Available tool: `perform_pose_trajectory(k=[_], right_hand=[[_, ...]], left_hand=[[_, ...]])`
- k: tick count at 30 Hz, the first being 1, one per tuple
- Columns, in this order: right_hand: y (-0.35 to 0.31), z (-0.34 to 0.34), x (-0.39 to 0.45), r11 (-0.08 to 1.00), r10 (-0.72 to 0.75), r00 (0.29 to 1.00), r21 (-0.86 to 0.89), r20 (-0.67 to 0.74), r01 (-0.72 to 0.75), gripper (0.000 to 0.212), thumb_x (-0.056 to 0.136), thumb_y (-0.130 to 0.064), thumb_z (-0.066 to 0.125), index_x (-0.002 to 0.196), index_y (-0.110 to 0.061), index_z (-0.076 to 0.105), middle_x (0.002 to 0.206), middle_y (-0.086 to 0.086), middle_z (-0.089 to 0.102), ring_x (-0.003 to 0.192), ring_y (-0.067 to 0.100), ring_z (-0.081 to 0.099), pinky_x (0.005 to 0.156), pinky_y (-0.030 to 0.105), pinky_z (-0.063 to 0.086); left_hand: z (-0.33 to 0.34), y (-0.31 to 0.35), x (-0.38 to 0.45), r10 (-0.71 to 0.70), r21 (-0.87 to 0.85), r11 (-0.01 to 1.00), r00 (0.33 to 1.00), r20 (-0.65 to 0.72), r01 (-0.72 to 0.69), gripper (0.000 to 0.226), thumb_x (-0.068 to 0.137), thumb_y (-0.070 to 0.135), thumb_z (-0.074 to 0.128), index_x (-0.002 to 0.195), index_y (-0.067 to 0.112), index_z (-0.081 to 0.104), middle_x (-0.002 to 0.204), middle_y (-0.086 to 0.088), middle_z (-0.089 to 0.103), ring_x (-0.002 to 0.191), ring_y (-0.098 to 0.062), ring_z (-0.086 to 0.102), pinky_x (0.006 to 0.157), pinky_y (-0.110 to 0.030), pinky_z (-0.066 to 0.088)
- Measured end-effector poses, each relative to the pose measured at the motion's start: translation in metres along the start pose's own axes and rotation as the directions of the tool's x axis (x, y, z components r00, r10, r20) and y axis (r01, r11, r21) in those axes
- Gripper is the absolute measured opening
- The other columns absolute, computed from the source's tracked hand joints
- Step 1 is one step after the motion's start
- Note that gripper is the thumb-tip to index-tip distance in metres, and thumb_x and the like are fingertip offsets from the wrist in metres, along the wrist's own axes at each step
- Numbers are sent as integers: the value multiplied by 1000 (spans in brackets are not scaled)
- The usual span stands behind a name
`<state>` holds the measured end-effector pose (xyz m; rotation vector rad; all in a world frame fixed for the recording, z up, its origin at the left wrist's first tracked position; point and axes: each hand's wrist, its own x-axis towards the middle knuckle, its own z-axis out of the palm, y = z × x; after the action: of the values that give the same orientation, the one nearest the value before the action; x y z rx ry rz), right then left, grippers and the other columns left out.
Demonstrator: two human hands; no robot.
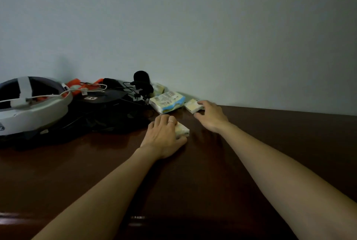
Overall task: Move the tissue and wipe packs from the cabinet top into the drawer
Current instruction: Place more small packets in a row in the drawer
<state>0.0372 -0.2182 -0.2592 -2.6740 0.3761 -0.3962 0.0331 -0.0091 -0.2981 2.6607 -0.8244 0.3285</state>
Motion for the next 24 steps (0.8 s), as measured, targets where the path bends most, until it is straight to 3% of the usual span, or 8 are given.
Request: perform_pose_trajectory(k=[3, 6, 10, 12, 14, 16, 19, 24], right_hand=[[-3, 20, 48, 980, -23, 998, -198, 51, 33, 63, 96, -55, 51, 152, -37, 31, 163, 4, 20, 148, 33, 20, 109, 56, 36], [-2, 38, 85, 945, 9, 996, -328, 86, 19, 69, 94, -63, 46, 154, -36, 28, 163, 3, 16, 148, 34, 18, 110, 60, 35], [2, 57, 109, 929, 19, 996, -370, 87, 14, 64, 98, -61, 31, 150, -26, 40, 157, 8, 35, 142, 36, 31, 108, 55, 37], [4, 56, 108, 912, -19, 999, -409, 50, 37, 62, 99, -58, 30, 145, -19, 46, 151, 10, 40, 137, 35, 35, 105, 52, 40], [5, 49, 100, 893, -58, 997, -443, 52, 75, 62, 99, -59, 31, 143, -18, 47, 148, 11, 41, 134, 34, 36, 104, 52, 42], [5, 41, 85, 884, -76, 994, -457, 79, 104, 63, 97, -61, 32, 141, -19, 48, 146, 10, 41, 133, 35, 36, 102, 54, 42], [6, 32, 52, 881, -88, 991, -457, 99, 124, 62, 94, -64, 35, 137, -21, 50, 144, 8, 42, 133, 34, 36, 100, 54, 43], [5, 16, -5, 886, -81, 993, -450, 91, 113, 61, 90, -66, 38, 131, -23, 53, 138, 7, 43, 130, 33, 35, 98, 52, 43]], left_hand=[[7, -11, 24, -51, -73, 996, 999, -2, 51, 67, 91, 51, 52, 146, 16, 37, 144, -8, 43, 137, -26, 37, 119, -44, 27], [15, -17, 47, -16, -45, 999, 998, -63, 13, 67, 91, 50, 52, 145, 13, 39, 139, -10, 49, 130, -26, 44, 115, -40, 33], [25, -22, 69, 12, 4, 1000, 996, -84, -12, 74, 92, 55, 47, 151, 14, 33, 138, -13, 48, 129, -30, 42, 109, -42, 34], [26, -23, 73, 29, 113, 993, 993, -118, -16, 77, 89, 62, 41, 152, 16, 35, 135, -15, 47, 129, -32, 38, 108, -44, 33], [25, -22, 77, 34, 239, 971, 986, -164, 6, 78, 86, 66, 37, 144, 16, 47, 138, -17, 44, 135, -35, 30, 112, -46, 26], [23, -20, 81, -3, 208, 978, 993, -120, 28, 78, 87, 65, 38, 142, 11, 50, 150, -21, 33, 146, -38, 16, 121, -48, 16], [18, -17, 84, -110, 30, 994, 993, 44, 109, 80, 88, 64, 44, 144, 6, 43, 148, -17, 39, 139, -33, 35, 115, -45, 33], [2, -3, 64, -109, 113, 989, 991, 80, 100, 74, 86, 67, 45, 131, 9, 54, 130, -15, 59, 120, -30, 53, 95, -41, 45]])
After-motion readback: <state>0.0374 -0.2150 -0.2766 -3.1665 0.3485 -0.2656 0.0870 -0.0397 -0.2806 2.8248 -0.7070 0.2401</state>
